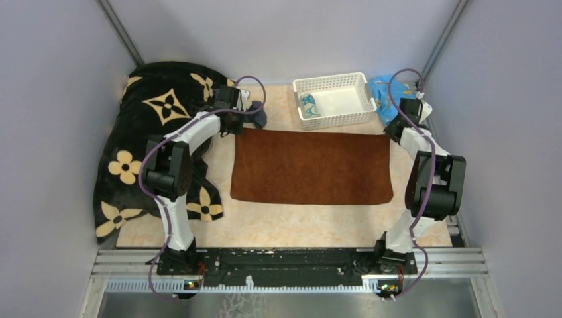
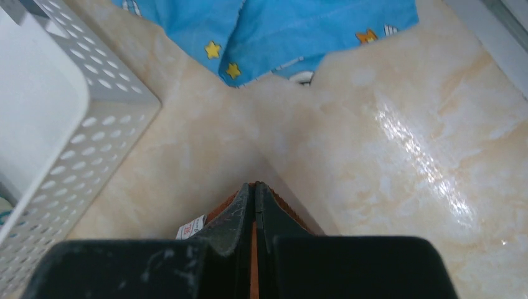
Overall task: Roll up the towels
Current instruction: Flatten out the towel at the center of the board, then fold the towel at the center of the board.
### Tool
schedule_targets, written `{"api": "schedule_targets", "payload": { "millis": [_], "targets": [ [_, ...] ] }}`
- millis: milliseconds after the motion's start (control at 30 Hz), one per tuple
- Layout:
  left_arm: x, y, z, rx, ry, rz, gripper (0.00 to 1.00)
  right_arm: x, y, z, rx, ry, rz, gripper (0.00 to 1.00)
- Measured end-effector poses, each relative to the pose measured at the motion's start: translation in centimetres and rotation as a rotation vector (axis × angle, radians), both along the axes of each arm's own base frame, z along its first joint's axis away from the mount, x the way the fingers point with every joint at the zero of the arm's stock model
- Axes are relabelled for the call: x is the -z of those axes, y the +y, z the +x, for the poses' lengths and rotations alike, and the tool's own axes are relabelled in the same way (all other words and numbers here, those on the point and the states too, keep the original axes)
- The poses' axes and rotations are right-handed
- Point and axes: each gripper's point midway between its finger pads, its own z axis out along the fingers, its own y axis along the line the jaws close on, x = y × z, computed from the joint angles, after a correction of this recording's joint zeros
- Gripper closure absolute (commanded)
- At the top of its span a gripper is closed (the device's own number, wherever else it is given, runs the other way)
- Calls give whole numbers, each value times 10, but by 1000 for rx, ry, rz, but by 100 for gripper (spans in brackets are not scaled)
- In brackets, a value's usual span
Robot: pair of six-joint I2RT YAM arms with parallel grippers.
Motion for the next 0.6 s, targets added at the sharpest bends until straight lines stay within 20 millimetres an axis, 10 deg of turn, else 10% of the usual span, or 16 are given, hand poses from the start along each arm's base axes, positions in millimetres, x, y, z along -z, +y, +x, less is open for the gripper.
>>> {"api": "schedule_targets", "payload": {
  "millis": [600],
  "targets": [
    [-13, 9, -8, 49, -20, 37, 100, -1, -8, -4, -1, 51, 73, 100]
  ]
}}
